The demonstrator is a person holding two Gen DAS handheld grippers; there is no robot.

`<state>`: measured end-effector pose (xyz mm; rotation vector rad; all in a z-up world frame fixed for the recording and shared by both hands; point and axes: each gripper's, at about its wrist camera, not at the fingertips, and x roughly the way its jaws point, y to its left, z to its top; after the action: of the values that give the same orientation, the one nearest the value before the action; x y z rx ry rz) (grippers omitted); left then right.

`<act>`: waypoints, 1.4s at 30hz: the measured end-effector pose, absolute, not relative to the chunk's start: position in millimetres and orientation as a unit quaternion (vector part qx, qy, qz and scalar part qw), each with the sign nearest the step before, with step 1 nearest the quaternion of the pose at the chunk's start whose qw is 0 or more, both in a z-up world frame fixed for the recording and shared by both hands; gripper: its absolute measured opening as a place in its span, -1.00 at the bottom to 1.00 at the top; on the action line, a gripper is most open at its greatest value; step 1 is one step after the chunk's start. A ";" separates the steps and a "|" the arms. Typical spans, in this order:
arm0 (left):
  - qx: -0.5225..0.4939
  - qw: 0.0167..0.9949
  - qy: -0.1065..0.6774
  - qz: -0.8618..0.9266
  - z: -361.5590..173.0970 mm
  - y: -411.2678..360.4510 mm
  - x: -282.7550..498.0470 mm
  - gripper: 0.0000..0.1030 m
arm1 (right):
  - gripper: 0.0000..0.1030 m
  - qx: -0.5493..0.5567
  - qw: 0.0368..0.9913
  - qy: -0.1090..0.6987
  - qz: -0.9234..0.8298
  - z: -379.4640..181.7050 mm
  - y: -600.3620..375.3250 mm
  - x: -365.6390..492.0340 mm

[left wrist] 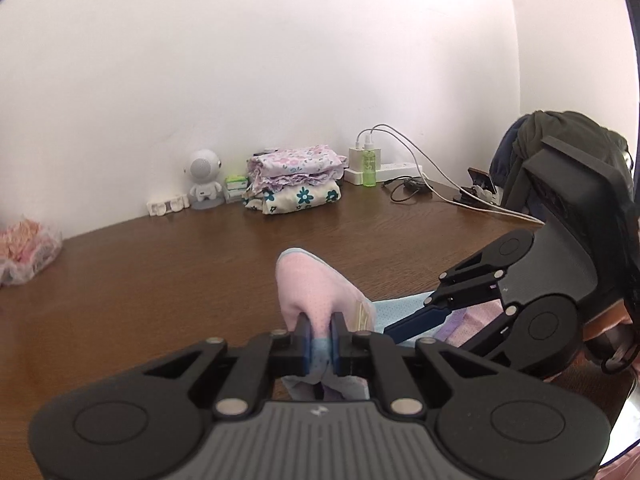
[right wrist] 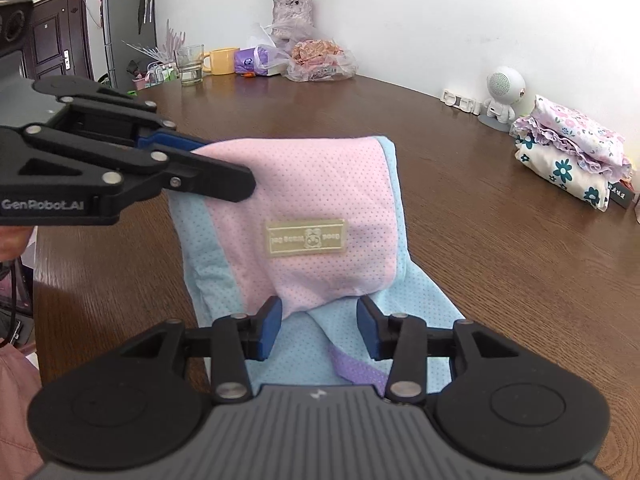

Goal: Fold clothes

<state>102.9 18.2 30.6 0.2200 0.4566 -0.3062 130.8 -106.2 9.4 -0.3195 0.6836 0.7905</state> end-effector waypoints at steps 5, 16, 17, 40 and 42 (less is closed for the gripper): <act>0.205 0.943 0.204 -0.165 25.6 -15.9 92.4 -0.84 | -0.18 -0.149 0.856 0.326 0.372 8.1 -113.7 128.4; 0.292 0.909 0.207 -0.213 0.1 -63.5 78.6 -0.83 | -0.18 -0.135 0.869 0.339 0.335 10.7 -162.2 110.4; 0.291 0.907 0.213 -0.217 -3.4 -65.7 78.9 -0.83 | -0.14 -0.133 0.870 0.339 0.332 10.3 -165.3 109.5; 0.235 0.912 0.256 -0.219 -17.7 -80.7 92.4 -0.73 | -0.11 -0.109 0.877 0.344 0.319 0.4 -189.3 104.0; 0.232 0.913 0.255 -0.217 -16.8 -81.6 94.4 -0.75 | -0.11 -0.106 0.875 0.345 0.323 0.6 -188.9 103.3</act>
<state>94.4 -81.7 -16.8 0.4789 0.5257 -0.4479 103.3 -188.9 0.6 -0.2213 0.7202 0.6752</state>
